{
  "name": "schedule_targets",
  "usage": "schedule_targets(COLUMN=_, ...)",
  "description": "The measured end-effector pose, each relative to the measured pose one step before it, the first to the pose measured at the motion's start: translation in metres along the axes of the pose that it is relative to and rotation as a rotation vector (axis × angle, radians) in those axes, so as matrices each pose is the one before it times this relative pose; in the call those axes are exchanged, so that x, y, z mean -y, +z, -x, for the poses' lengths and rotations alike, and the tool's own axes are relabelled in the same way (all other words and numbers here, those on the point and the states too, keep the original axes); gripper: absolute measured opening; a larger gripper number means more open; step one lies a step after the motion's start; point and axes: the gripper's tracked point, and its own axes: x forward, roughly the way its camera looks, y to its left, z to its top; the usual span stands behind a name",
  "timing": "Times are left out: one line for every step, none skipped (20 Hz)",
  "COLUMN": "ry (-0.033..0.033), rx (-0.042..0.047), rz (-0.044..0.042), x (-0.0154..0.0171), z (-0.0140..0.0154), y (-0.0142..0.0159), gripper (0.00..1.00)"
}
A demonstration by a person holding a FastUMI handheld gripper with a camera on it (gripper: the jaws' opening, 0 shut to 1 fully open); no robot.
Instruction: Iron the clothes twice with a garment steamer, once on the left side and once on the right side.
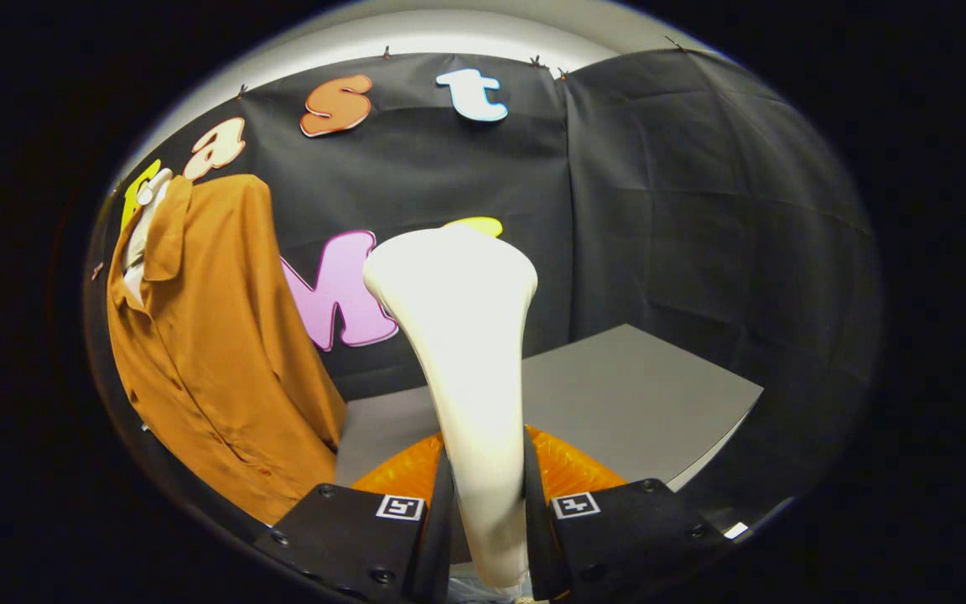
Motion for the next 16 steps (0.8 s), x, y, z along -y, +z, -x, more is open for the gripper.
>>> schedule_targets(ry=0.00911, rx=0.02086, rz=0.00210, x=-0.01802, z=0.00978, y=0.00213, gripper=0.40)
schedule_targets(ry=0.00744, rx=0.01243, rz=0.00171, x=-0.01435, z=0.00504, y=0.00042, gripper=0.40)
schedule_targets(ry=0.00460, rx=0.00931, rz=0.00288, x=-0.01502, z=0.00722, y=-0.00031, gripper=0.40)
schedule_targets(ry=0.00162, rx=0.00975, rz=0.00333, x=-0.01560, z=0.00732, y=0.00048, gripper=0.40)
schedule_targets(ry=0.00016, rx=0.00755, rz=0.00305, x=-0.01173, z=0.00685, y=0.00011, gripper=0.40)
schedule_targets(ry=0.00127, rx=0.00427, rz=0.00383, x=-0.01345, z=0.00559, y=-0.00144, gripper=0.40)
schedule_targets(ry=0.00570, rx=0.00034, rz=0.00412, x=-0.01412, z=0.00451, y=-0.00244, gripper=0.40)
schedule_targets(ry=0.00811, rx=-0.00202, rz=0.00589, x=-0.01475, z=0.00331, y=-0.00265, gripper=0.40)
schedule_targets(ry=0.00742, rx=-0.00105, rz=0.00543, x=-0.01373, z=0.00248, y=-0.00177, gripper=0.40)
schedule_targets(ry=0.00613, rx=0.00178, rz=0.00340, x=-0.01217, z=0.00228, y=-0.00072, gripper=0.40)
schedule_targets(ry=0.00647, rx=0.00371, rz=0.00325, x=-0.01130, z=0.00272, y=-0.00125, gripper=0.40)
schedule_targets(ry=0.00858, rx=0.00521, rz=0.00554, x=-0.01125, z=0.00145, y=0.00007, gripper=0.40)
schedule_targets(ry=0.00895, rx=0.00572, rz=0.00829, x=-0.01204, z=0.00138, y=0.00012, gripper=0.41)
schedule_targets(ry=0.00734, rx=0.00562, rz=0.00982, x=-0.00984, z=-0.00047, y=0.00071, gripper=0.40)
schedule_targets(ry=0.00737, rx=0.00280, rz=0.00919, x=-0.00869, z=-0.00125, y=-0.00064, gripper=0.41)
schedule_targets(ry=0.00804, rx=-0.00215, rz=0.00822, x=-0.00928, z=-0.00342, y=-0.00128, gripper=0.41)
